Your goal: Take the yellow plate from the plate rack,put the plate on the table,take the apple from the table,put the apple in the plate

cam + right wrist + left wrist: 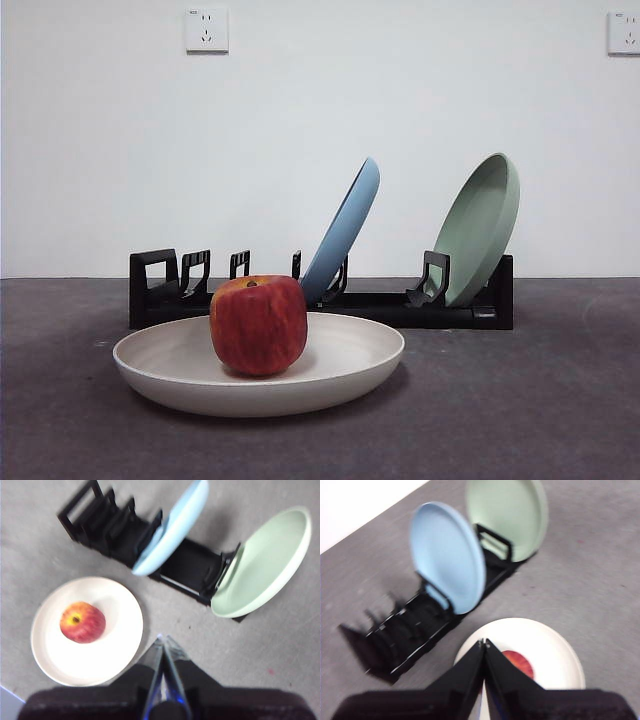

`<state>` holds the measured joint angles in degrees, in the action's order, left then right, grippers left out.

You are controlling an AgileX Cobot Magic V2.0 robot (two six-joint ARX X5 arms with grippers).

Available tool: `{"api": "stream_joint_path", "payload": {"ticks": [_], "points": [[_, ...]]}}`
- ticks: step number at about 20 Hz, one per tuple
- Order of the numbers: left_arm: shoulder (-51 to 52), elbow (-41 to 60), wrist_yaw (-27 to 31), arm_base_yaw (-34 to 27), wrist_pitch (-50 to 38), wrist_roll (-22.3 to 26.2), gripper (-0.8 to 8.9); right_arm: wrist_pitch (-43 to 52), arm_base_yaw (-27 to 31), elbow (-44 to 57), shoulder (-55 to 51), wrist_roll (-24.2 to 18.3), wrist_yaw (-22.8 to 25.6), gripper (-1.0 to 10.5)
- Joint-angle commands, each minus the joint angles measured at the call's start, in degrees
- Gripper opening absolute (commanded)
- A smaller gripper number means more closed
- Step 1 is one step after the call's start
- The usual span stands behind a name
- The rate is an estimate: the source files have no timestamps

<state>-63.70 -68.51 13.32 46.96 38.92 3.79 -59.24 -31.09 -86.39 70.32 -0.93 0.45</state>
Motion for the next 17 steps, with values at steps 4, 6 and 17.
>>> {"api": "stream_joint_path", "payload": {"ticks": [4, 6, 17], "points": [[4.59, 8.59, -0.13, -5.16, -3.43, -3.82, -0.10, 11.08, -0.04, 14.53, -8.68, 1.60, -0.11, -0.1], [7.39, 14.45, -0.15, -5.18, -7.30, -4.35, -0.10, 16.02, -0.04, 22.56, -12.52, 3.48, -0.09, -0.1], [22.84, 42.03, -0.02, -5.05, -25.11, -14.58, -0.10, 37.83, -3.48, 59.74, -29.77, 13.99, 2.71, -0.1]]}}
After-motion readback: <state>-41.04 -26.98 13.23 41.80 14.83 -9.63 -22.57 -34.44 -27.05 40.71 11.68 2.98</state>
